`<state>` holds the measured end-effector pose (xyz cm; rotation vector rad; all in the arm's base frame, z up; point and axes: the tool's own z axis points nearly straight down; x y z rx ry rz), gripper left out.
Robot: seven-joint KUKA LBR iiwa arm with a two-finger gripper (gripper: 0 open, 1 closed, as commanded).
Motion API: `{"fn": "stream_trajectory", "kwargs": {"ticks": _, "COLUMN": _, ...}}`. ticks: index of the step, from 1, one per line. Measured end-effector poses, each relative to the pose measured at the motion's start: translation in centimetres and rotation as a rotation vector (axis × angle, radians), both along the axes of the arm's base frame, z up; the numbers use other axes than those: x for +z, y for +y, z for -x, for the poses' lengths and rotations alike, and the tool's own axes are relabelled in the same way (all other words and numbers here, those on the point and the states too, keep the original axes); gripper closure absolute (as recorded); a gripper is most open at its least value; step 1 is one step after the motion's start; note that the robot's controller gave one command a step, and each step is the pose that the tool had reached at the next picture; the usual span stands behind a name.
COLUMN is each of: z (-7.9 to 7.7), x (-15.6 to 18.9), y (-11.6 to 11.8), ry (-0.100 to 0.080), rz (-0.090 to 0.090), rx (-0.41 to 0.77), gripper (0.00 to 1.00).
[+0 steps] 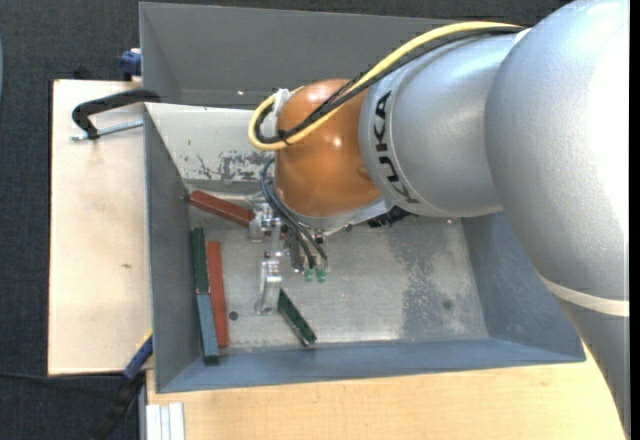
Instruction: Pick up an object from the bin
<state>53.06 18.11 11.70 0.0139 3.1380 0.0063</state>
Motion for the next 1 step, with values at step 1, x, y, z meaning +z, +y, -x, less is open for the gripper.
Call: {"fn": "stream_trajectory", "kwargs": {"ticks": 1, "z": -0.22, "x": -2.36, "y": -4.91, "ry": 0.007, "rz": 0.004, "rx": -0.067, "gripper": 0.00}}
